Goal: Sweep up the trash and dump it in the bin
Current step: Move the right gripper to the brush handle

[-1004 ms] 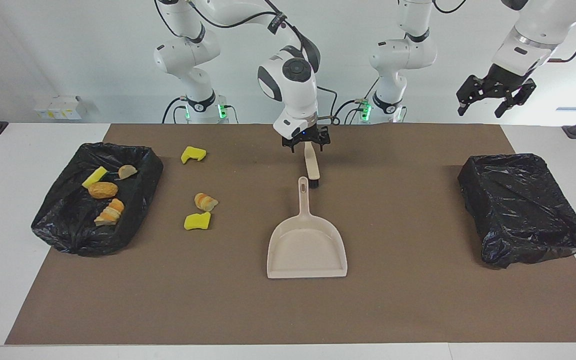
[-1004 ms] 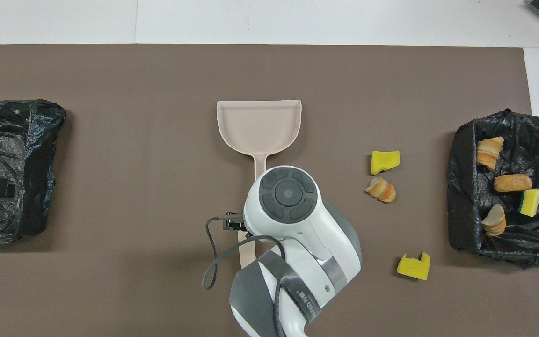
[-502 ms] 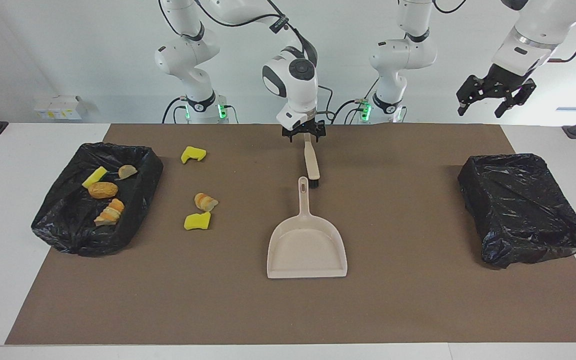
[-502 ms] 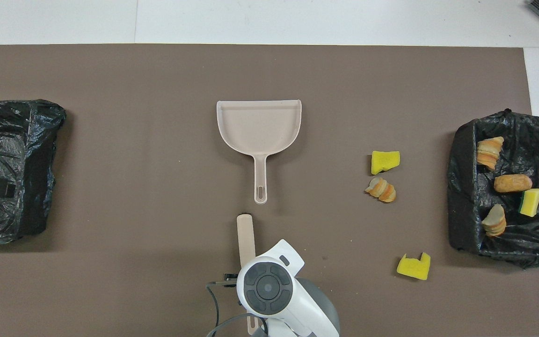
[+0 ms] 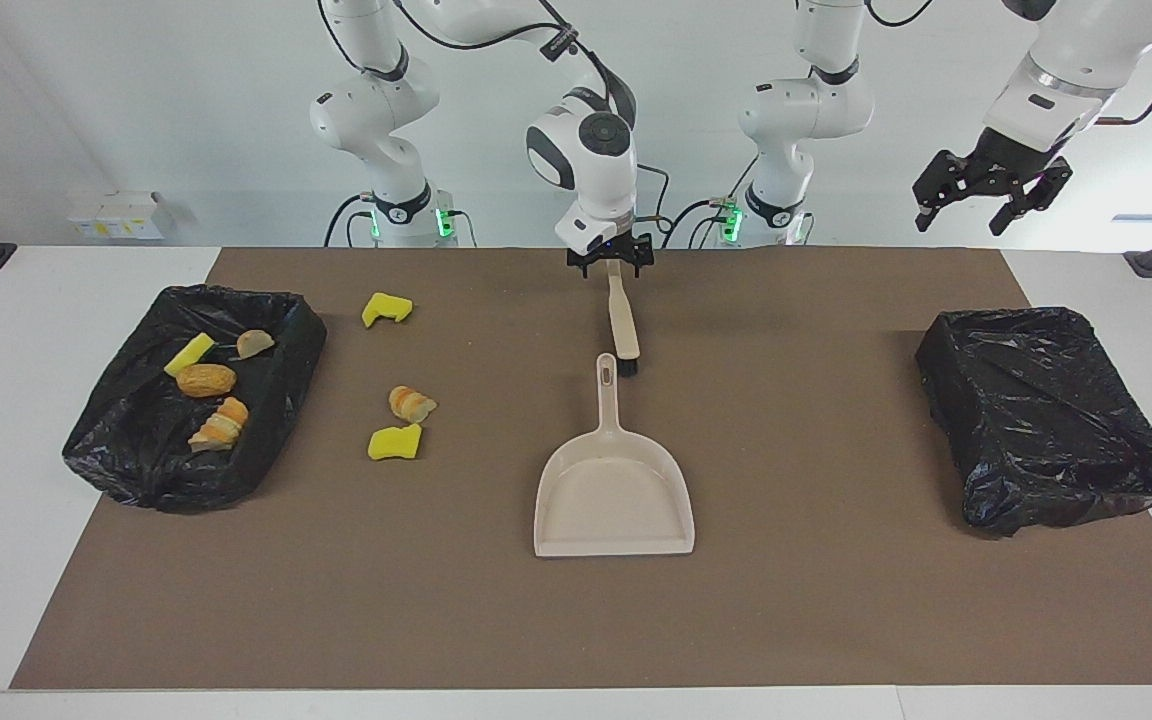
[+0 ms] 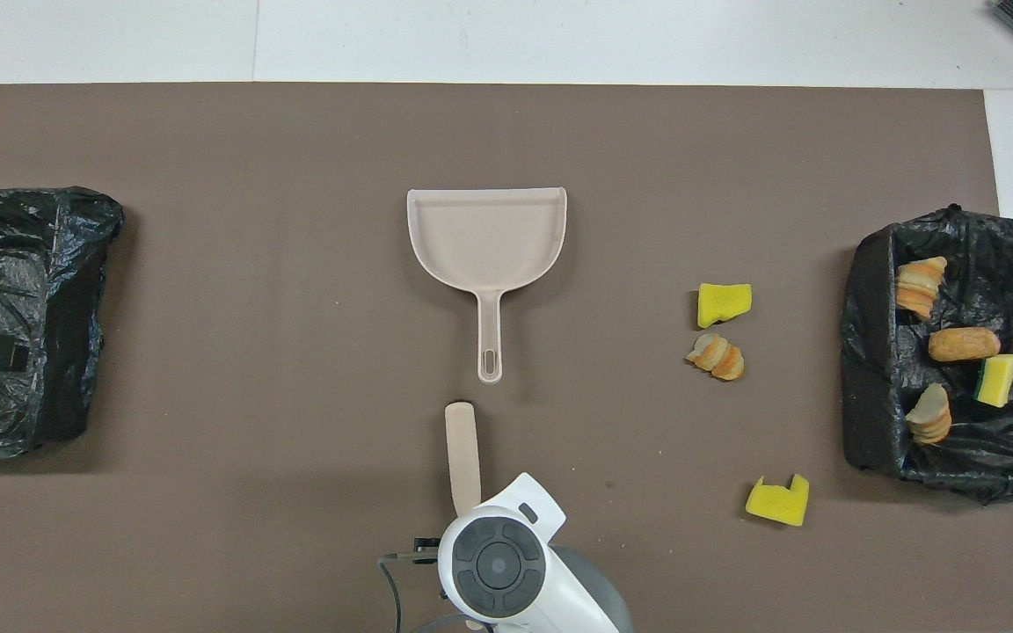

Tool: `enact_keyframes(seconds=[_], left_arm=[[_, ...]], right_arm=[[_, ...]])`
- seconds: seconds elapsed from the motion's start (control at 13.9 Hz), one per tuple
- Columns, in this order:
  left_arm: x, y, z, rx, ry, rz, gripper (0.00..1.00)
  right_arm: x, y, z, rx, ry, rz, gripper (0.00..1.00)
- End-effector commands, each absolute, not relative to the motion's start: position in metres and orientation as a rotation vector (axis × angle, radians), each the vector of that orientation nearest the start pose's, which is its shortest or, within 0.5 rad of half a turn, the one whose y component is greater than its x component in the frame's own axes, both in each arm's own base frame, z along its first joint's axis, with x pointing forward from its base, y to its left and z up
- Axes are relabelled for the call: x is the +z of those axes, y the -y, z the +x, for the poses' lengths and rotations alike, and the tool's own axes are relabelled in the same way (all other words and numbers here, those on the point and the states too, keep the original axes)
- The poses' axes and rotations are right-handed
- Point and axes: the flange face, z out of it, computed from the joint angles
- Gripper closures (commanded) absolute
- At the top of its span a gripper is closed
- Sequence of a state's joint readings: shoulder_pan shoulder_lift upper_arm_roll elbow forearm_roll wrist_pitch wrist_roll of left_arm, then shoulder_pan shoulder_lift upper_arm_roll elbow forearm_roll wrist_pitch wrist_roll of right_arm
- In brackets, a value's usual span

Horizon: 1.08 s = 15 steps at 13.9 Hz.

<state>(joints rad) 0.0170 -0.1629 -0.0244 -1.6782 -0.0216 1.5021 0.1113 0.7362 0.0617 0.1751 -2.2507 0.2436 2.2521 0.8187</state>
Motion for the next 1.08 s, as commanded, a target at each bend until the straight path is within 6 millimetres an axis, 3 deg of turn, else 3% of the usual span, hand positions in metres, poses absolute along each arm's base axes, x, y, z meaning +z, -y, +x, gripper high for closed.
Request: enact_keyframes(seconds=[0.0, 0.07, 0.14, 0.36, 0.5, 0.79, 1.0], left_arm=[[0.659, 0.005, 0.494, 0.015, -0.18, -3.135, 0.0], [0.659, 0.005, 0.494, 0.015, -0.18, -3.135, 0.0], [0.659, 0.005, 0.494, 0.015, -0.18, -3.135, 0.0], [0.659, 0.005, 0.494, 0.015, -0.18, -3.135, 0.0], [0.659, 0.005, 0.494, 0.015, -0.18, -3.135, 0.0], [0.659, 0.005, 0.494, 0.015, -0.18, -3.135, 0.0], [0.659, 0.005, 0.494, 0.015, -0.18, -3.135, 0.0]], right_arm=[[0.336, -0.415, 0.313, 0.316, -0.125, -3.038, 0.61], [0.336, -0.414, 0.312, 0.327, -0.098, -3.043, 0.85], [0.338, -0.414, 0.311, 0.367, -0.079, -3.059, 1.0], [0.356, -0.417, 0.321, 0.41, -0.107, -3.066, 1.0], [0.373, -0.409, 0.327, 0.418, -0.144, -3.066, 1.0], [0.406, -0.351, 0.349, 0.484, -0.343, -3.12, 1.0], [0.409, -0.318, 0.369, 0.48, -0.532, -3.167, 1.0]])
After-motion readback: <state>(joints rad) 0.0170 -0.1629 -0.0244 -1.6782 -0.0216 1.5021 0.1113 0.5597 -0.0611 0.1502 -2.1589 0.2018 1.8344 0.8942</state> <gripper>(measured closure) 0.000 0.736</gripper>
